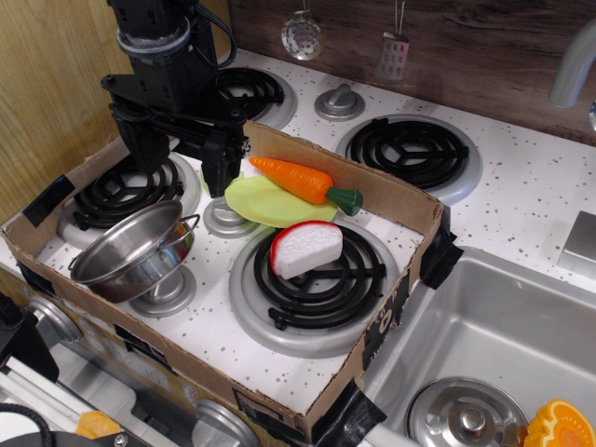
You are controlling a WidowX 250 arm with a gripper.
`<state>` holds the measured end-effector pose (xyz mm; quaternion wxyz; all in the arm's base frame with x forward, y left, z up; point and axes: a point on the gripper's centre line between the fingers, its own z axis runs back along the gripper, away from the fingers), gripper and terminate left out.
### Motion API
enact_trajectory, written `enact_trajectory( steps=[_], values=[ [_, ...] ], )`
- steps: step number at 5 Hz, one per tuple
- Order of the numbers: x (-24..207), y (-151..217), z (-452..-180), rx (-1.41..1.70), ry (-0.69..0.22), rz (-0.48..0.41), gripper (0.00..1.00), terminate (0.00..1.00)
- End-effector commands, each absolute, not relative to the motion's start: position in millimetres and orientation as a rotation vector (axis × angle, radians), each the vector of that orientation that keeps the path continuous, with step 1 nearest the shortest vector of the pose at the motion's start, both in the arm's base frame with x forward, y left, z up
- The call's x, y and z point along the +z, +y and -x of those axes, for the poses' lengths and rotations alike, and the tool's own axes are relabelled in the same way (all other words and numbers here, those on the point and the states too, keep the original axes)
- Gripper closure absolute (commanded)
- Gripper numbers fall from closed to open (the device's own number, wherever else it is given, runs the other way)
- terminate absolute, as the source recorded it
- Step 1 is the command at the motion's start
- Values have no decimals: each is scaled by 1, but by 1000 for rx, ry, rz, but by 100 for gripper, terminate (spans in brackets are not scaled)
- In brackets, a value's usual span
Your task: Take carrot off plate
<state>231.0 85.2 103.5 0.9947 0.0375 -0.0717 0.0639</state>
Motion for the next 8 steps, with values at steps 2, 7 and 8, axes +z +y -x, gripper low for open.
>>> enact_trajectory(
  steps=[2, 7, 8],
  values=[
    [117, 76, -251, 334, -102, -45, 0, 0],
    [109, 74, -321, 1245, -169, 62, 0, 0],
    [97, 76, -325, 1286, -195, 107, 0, 0]
  ],
)
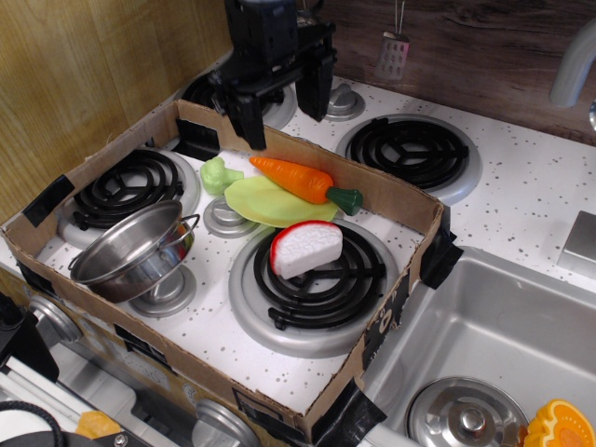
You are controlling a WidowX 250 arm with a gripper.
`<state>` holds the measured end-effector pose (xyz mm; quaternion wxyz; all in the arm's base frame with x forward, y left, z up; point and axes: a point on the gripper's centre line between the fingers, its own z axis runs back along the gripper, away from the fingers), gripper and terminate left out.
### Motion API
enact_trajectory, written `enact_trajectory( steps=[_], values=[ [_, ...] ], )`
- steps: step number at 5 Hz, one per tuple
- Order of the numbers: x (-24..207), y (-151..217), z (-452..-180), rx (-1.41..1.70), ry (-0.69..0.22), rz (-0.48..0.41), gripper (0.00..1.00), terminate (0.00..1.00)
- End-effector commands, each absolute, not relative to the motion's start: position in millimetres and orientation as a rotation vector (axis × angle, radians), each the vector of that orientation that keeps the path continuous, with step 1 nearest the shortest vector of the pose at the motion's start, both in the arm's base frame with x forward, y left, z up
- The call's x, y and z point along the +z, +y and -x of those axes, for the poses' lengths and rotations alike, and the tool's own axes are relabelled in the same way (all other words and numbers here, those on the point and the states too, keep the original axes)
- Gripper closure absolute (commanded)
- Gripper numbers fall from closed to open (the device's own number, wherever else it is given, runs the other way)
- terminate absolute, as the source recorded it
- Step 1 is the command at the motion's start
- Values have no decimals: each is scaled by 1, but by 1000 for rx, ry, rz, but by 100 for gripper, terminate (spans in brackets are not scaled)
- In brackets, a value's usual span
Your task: Take carrot off plate
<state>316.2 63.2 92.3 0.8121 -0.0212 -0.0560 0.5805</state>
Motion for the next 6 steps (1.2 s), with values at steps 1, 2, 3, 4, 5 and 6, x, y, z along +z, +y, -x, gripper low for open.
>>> enact_trajectory(
  steps=[1, 2, 3, 4, 5, 6],
  values=[
    [87, 79, -327, 1337, -180, 177, 0, 0],
    [74, 77, -331, 1456, -138, 217, 0, 0],
    [66, 80, -333, 1498, -67, 221, 0, 0],
    [57, 79, -332, 1534, -47, 229, 0, 0],
    [49, 79, -329, 1557, -47, 230, 0, 0],
    [49, 78, -326, 1567, -53, 228, 0, 0]
  ],
)
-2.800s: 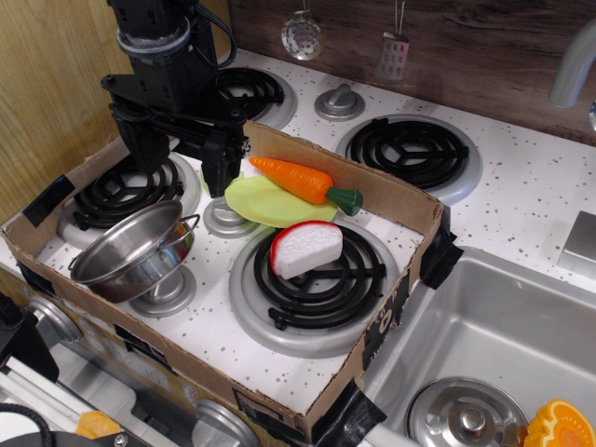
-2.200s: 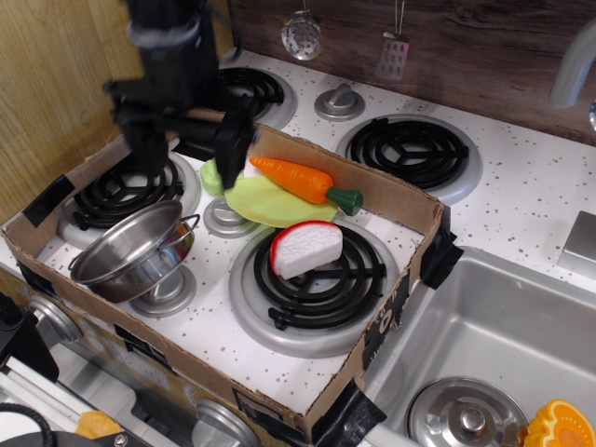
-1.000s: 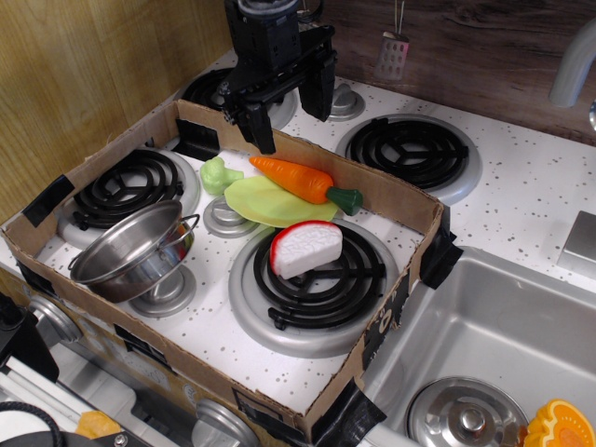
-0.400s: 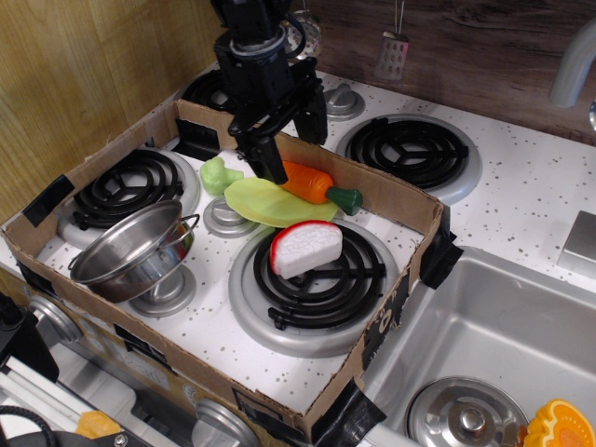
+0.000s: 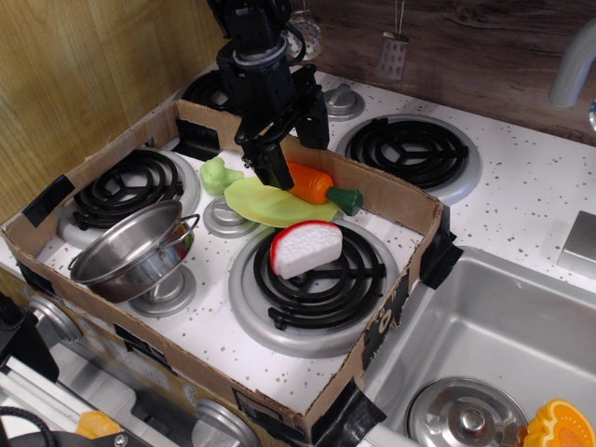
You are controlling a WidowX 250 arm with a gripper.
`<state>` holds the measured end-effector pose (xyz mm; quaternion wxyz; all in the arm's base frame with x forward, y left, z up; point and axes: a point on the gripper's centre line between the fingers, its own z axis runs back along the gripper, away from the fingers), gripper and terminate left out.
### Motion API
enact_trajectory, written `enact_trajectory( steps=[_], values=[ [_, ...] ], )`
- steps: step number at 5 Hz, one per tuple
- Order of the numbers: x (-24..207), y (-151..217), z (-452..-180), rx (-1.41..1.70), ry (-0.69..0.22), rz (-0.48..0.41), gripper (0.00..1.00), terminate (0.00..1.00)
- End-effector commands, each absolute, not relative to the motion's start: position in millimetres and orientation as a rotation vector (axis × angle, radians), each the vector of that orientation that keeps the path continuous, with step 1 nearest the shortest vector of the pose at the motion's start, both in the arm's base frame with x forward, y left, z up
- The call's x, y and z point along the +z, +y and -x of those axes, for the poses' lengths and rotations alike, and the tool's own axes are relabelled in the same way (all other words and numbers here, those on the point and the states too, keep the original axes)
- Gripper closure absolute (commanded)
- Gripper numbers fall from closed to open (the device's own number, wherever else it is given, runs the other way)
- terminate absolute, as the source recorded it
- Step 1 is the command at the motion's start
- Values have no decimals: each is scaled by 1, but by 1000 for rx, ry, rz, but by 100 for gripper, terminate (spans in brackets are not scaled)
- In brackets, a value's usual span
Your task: Take carrot off plate
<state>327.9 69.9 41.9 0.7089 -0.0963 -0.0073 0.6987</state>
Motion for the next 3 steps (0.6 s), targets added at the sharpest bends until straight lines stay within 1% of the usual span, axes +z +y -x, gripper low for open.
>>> enact_trajectory(
  steps=[1, 2, 3],
  values=[
    [49, 78, -322, 1576, -69, 227, 0, 0],
    [42, 77, -324, 1578, -77, 254, 0, 0],
    [33, 74, -326, 1591, -86, 304, 0, 0]
  ],
)
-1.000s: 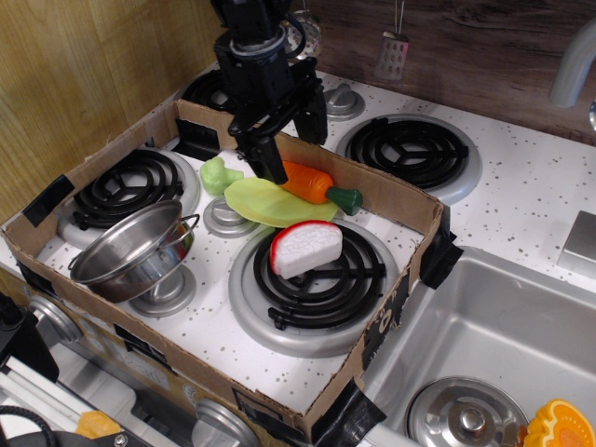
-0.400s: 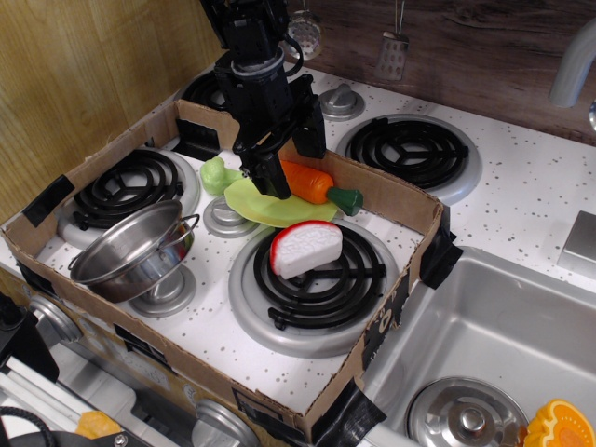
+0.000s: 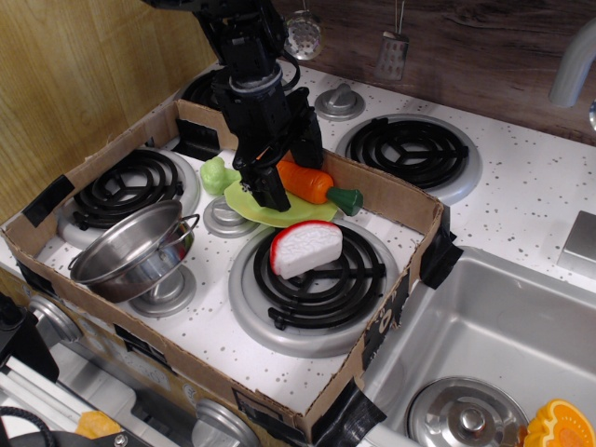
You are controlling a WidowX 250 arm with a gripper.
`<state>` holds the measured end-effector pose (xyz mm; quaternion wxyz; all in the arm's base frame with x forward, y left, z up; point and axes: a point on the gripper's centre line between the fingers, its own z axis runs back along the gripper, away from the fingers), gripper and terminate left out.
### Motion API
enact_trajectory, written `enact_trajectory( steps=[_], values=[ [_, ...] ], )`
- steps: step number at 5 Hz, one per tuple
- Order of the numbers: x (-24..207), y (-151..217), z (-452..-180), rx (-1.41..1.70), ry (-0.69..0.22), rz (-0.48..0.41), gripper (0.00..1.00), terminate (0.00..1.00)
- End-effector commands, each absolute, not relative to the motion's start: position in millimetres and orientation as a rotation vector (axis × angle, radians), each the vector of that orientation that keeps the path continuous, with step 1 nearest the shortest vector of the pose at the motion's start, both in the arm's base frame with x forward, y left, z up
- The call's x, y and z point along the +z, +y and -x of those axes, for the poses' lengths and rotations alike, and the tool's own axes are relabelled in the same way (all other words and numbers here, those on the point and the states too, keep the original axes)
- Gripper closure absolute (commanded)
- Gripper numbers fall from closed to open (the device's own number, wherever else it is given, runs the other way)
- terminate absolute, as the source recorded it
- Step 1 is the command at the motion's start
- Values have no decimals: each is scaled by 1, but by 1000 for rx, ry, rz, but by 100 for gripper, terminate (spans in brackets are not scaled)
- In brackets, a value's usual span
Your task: Take carrot off plate
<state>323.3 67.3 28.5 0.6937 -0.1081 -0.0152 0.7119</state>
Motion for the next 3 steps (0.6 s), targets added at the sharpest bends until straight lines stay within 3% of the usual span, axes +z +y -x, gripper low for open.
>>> enact_trajectory(
  steps=[1, 2, 3],
  values=[
    [27, 70, -326, 1617, -59, 342, 0, 0],
    [16, 62, -313, 1672, -38, 373, 0, 0],
    [16, 59, -309, 1700, -9, 328, 0, 0]
  ],
)
